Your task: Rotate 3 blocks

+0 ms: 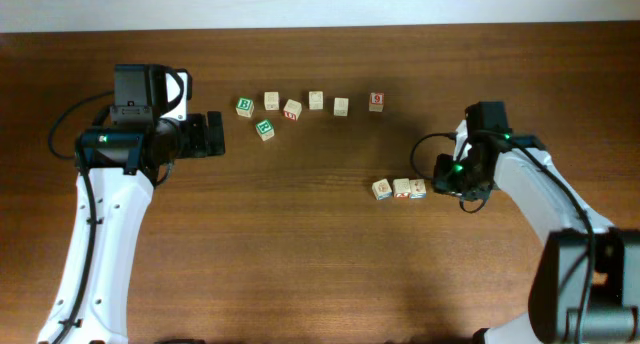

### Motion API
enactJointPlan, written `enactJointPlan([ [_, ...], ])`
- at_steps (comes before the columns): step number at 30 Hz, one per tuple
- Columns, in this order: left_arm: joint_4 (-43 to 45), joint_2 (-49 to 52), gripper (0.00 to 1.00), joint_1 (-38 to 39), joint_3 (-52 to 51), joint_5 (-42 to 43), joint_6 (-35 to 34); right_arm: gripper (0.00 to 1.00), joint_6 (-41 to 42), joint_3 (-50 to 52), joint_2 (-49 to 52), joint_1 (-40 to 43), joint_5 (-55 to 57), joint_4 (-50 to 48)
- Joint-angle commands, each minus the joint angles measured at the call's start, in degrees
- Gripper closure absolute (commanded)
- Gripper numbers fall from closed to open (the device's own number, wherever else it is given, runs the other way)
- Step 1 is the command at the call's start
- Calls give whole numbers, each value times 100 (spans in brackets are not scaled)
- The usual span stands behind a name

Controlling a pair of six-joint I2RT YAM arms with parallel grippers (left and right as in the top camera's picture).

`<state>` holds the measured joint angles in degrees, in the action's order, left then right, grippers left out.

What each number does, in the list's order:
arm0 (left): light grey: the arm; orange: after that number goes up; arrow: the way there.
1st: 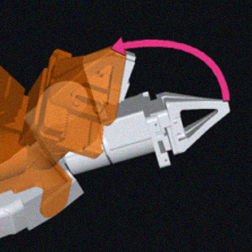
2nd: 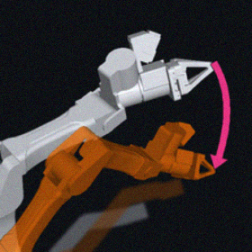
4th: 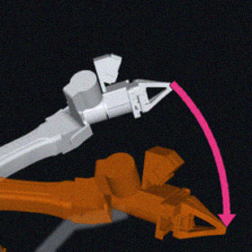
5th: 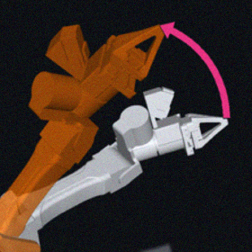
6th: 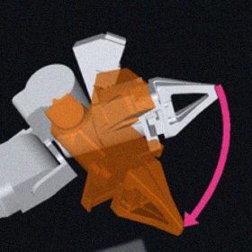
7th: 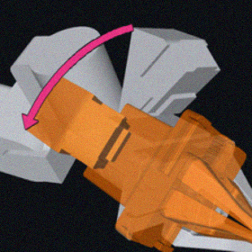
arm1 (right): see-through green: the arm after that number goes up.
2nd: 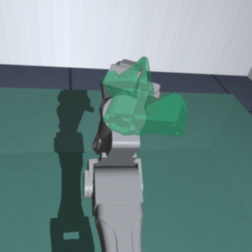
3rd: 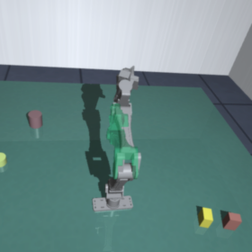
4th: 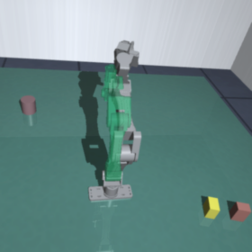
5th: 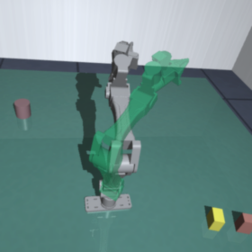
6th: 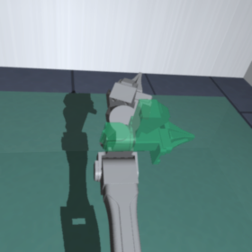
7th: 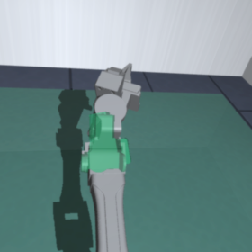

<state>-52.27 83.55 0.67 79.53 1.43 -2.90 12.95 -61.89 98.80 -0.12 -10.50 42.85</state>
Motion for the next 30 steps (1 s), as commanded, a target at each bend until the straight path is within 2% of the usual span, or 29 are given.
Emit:
enactJointPlan([
  [1, 9, 13, 1, -9, 103, -20, -76, 67, -68, 50, 568, 9, -157, -92],
  [6, 9, 13, 1, -9, 103, -20, -76, 67, -70, 50, 831, -118, -450, -240],
  [15, 9, 13, 1, -9, 103, -20, -76, 67, -221, 48, 831, -1051, -411, -566],
  [17, 9, 13, 1, -9, 103, -20, -76, 67, -199, 13, 828, -1093, -442, -431],
  [21, 9, 13, 1, -9, 103, -20, -76, 67, -192, -761, 752, -1119, -564, 588],
  [23, 9, 13, 1, -9, 103, -20, -76, 67, 42, -1316, 704, -1300, -588, 1130],
  [26, 9, 13, 1, -9, 103, -20, -76, 68, 586, -1604, 699, -1862, -688, 1279],
  [27, 9, 13, 1, -9, 103, -20, -76, 76, 1080, -1600, 721, -2236, -682, 1272],
  [30, 9, 13, 1, -9, 103, -20, -76, 84, 1996, -1532, 767, -2785, 33, 1263],
])
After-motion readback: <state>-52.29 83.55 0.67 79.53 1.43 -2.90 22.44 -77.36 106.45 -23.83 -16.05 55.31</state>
